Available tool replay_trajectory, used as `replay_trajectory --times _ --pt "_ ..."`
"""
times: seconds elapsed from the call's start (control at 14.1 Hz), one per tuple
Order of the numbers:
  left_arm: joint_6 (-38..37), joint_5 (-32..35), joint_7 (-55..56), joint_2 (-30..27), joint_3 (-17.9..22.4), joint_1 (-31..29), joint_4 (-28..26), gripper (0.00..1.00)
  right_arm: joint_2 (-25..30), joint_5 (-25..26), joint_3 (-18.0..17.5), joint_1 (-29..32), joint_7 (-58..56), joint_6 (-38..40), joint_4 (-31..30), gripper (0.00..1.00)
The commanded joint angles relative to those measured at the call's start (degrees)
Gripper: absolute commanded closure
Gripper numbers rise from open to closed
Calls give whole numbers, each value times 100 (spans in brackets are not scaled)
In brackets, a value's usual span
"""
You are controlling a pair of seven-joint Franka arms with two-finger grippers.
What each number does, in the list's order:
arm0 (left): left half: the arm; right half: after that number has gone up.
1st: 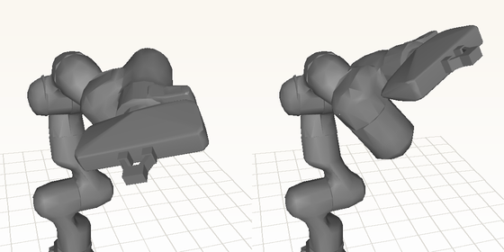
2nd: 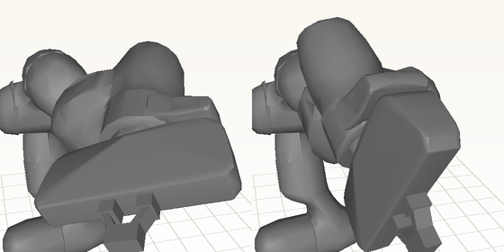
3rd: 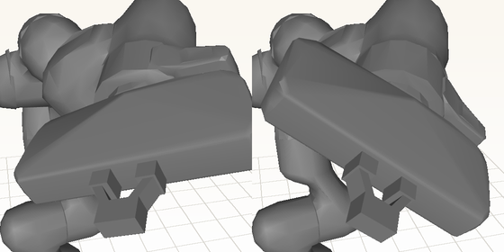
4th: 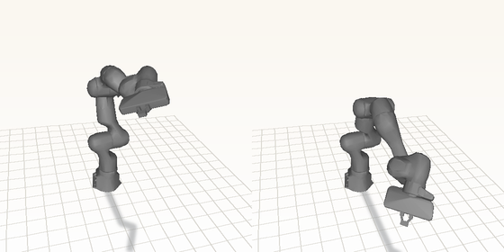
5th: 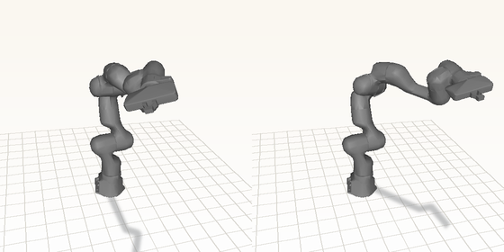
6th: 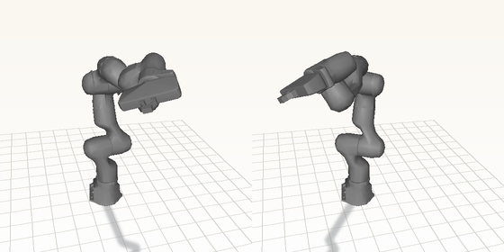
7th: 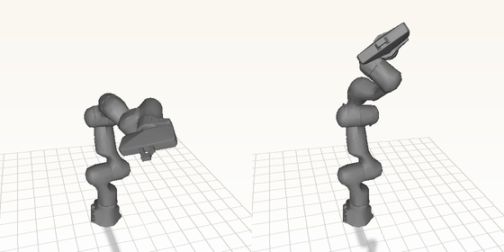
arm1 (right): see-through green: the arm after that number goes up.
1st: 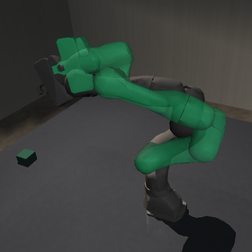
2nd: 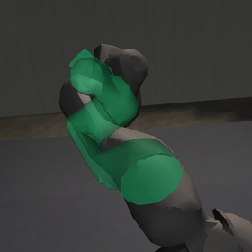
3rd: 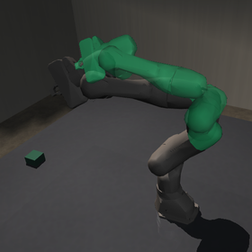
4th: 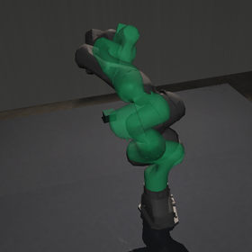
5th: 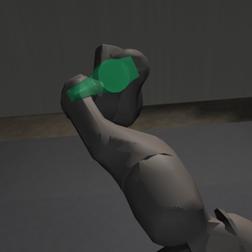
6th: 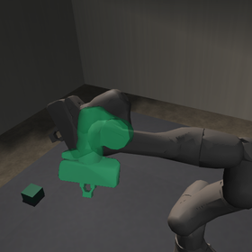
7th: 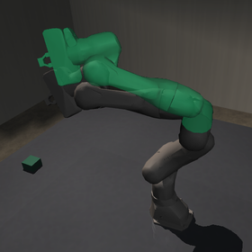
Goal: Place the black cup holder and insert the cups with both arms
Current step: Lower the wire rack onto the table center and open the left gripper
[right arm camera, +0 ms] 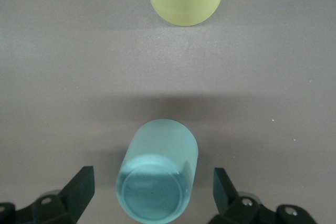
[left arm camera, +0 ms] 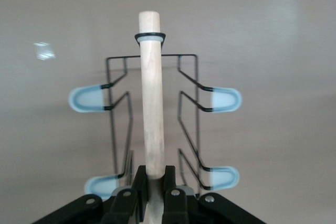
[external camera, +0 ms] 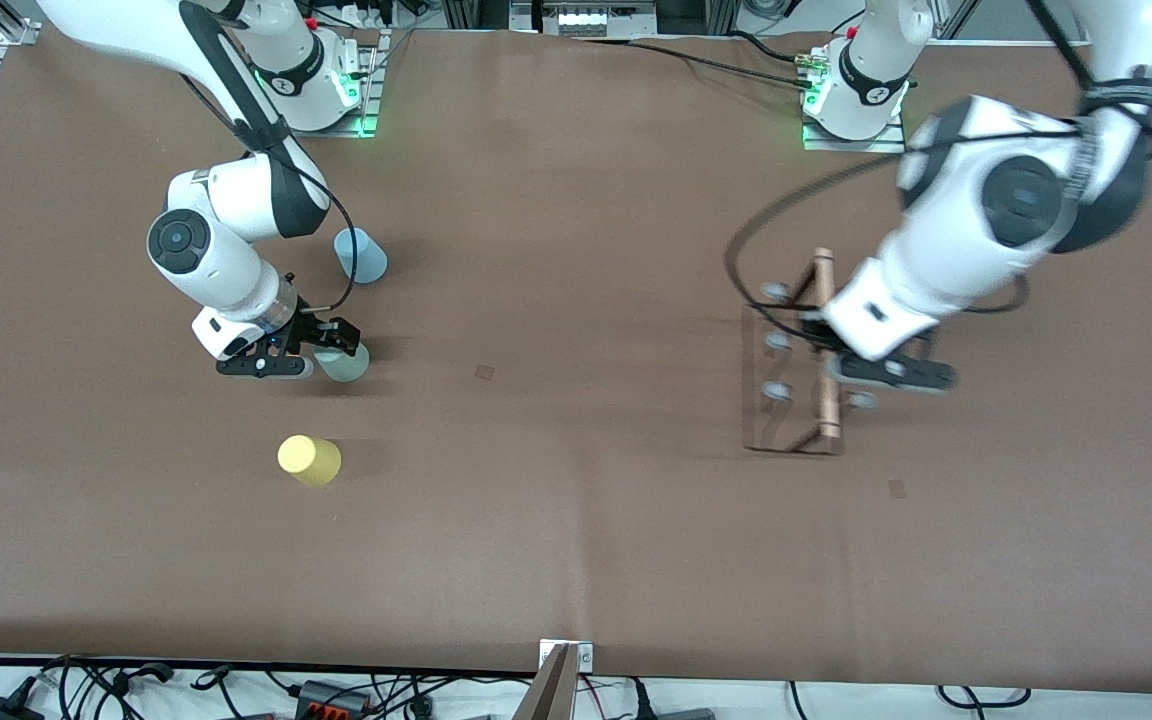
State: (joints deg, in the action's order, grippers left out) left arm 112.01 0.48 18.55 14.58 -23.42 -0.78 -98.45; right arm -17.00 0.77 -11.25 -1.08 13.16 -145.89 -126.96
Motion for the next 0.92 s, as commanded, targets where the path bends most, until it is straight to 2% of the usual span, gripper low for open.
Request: replay_trajectory --times 0.0,0.35,0.5,0.71,0.85 --pt "135 84 867 281 -102 628 265 99 92 38 -8 3 82 -54 -119 0" --pt "716 136 2116 1203 -58 1808 800 99 162 38 -17 20 354 174 -136 0" --pt "725 469 2503 1625 -67 2115 1134 99 162 38 -8 -6 345 271 -119 0" --pt "752 908 3031 1969 -58 2380 1232 99 -74 212 -8 29 310 227 12 0" --pt "1093 1015 3242 1979 -67 2389 1232 99 -381 327 -8 29 301 227 293 0"
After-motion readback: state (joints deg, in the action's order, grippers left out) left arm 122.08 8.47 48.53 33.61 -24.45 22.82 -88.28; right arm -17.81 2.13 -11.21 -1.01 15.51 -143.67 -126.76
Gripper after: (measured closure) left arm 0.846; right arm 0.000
